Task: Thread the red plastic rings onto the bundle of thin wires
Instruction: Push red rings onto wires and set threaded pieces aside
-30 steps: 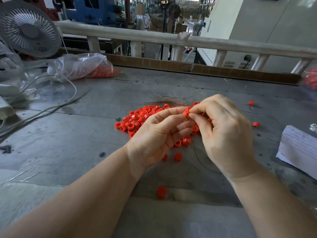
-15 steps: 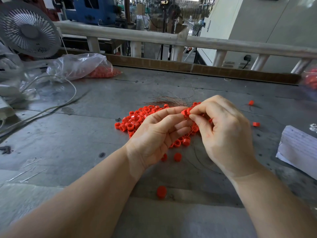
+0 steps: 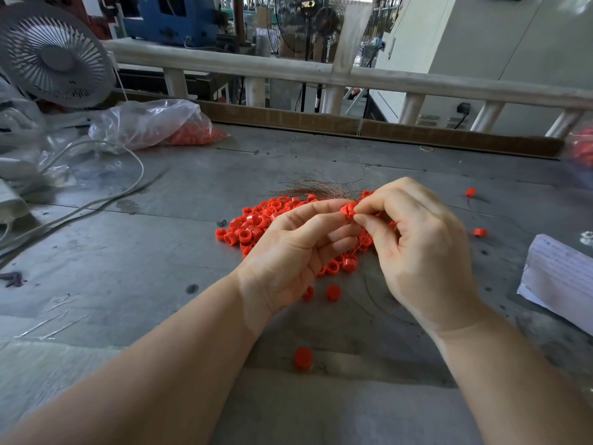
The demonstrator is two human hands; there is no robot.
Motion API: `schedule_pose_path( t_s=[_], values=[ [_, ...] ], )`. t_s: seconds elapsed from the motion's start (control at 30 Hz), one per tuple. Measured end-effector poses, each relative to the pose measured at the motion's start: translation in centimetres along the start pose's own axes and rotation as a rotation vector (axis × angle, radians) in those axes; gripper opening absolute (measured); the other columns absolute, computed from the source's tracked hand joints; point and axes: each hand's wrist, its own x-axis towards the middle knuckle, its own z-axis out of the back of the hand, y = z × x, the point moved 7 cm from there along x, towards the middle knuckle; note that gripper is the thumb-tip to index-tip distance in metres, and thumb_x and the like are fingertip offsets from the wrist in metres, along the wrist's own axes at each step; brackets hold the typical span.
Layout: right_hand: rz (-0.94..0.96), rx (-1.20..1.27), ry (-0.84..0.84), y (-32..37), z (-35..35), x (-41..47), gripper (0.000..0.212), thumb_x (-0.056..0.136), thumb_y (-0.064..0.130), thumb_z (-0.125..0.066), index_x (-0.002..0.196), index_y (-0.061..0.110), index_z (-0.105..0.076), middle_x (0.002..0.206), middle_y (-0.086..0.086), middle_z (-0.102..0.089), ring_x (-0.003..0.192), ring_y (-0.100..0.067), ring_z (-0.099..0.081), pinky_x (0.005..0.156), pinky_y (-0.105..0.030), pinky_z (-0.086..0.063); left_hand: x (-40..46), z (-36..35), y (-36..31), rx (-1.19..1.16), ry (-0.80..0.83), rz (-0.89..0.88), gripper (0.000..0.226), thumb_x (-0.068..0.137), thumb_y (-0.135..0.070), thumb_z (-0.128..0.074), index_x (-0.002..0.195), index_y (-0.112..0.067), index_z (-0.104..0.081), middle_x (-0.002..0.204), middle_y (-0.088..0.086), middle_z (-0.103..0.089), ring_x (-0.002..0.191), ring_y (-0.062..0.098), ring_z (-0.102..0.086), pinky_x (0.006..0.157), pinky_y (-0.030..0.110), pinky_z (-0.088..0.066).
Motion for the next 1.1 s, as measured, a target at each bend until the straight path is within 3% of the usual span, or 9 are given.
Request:
schedule_pose_path(
  t_s=[0.63, 0.77, 1.1],
  values=[
    [-0.048, -0.072, 0.026, -0.08, -0.38, -0.08, 0.008, 0.084, 0.008, -0.061, 0.08, 0.002, -0.066, 0.079, -0.008, -0.062, 0.073, -0.026, -0.06, 0.062, -0.033, -0.049, 0.12, 0.31, -0.25, 0.075, -0.024, -0.07, 0.019, 0.066, -0.009, -0.063, 0.084, -0.008, -0.068, 0.071, 0.004, -0.07, 0.062, 0.007, -0.067, 0.064, 0.017, -0.056],
    [-0.066, -0.086, 0.033, -0.06, -0.53, -0.07, 0.009, 0.084, 0.008, -0.061, 0.079, 0.002, -0.065, 0.078, -0.009, -0.062, 0.073, -0.026, -0.059, 0.062, -0.032, -0.048, 0.08, 0.18, -0.4, 0.09, -0.031, -0.091, 0.014, 0.076, -0.001, -0.058, 0.085, -0.007, -0.067, 0.069, 0.002, -0.07, 0.06, 0.006, -0.066, 0.062, 0.016, -0.055],
    [-0.066, -0.059, 0.05, -0.06, -0.69, -0.01, 0.004, 0.083, 0.002, -0.063, 0.079, 0.0, -0.063, 0.078, -0.01, -0.06, 0.073, -0.025, -0.058, 0.067, -0.023, -0.04, -0.14, -0.02, -0.8, 0.129, -0.038, -0.114, 0.017, 0.086, 0.005, -0.051, 0.087, -0.004, -0.065, 0.069, 0.004, -0.07, 0.062, 0.008, -0.066, 0.063, 0.016, -0.055]
  ],
)
